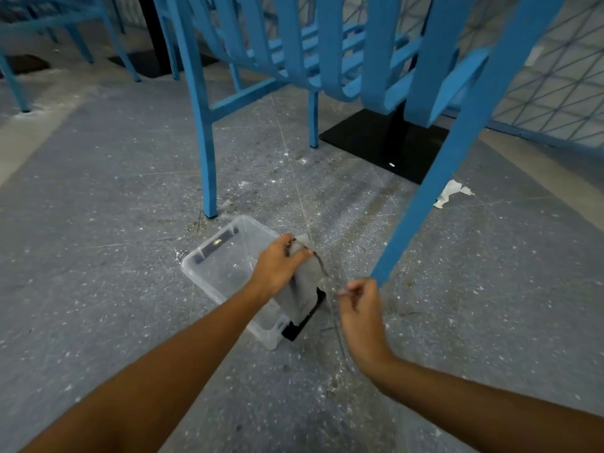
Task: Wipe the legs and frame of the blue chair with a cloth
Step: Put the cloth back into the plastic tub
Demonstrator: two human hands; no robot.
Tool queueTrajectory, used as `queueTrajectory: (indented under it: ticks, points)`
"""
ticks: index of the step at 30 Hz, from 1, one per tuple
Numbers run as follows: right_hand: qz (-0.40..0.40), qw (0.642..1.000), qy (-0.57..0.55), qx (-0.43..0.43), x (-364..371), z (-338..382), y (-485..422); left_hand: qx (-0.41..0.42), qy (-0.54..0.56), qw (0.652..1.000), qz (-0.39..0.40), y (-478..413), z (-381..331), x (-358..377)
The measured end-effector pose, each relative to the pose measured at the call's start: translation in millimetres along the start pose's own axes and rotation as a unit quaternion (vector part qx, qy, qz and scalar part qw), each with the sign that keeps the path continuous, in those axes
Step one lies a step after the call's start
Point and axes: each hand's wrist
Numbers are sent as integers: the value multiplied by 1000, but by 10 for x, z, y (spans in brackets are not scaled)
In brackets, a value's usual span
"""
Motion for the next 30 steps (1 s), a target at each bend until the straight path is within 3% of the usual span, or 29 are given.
queueTrajectory:
  ticks: [4, 7, 10, 12, 14, 17, 21, 25, 30]
  points:
    - [123, 989, 35, 76, 473, 282, -181, -8, 24, 1000, 6, -158, 15, -303]
    - [192, 969, -62, 143, 773, 414, -422, -21, 33, 999, 26, -284, 73, -491]
    - [170, 957, -129, 196, 990, 373, -662, -100, 115, 983, 98, -404, 195, -648]
    - [139, 961, -101, 218, 1118, 304, -755, -187, 186, 951, 161, -475, 326, -752]
    - [121, 963, -53, 237, 1242, 219, -811, -228, 185, 934, 204, -545, 478, -836]
    - [138, 950, 35, 279, 1400, 102, -861, -250, 90, 947, 180, -634, 695, -841]
    - [168, 925, 121, 319, 1577, -110, -901, -185, -122, 965, 140, -744, 976, -707]
    - [170, 903, 171, 355, 1699, -277, -879, -135, -305, 927, 175, -808, 1163, -528]
    - [176, 894, 259, 320, 1711, -422, -856, -148, -349, 901, 211, -833, 1220, -398]
Point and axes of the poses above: each hand's wrist, its own y-axis away from the middle knuckle, its own x-axis out of the palm, z = x × y, and after that the axes turned 1 degree about y, right-handed
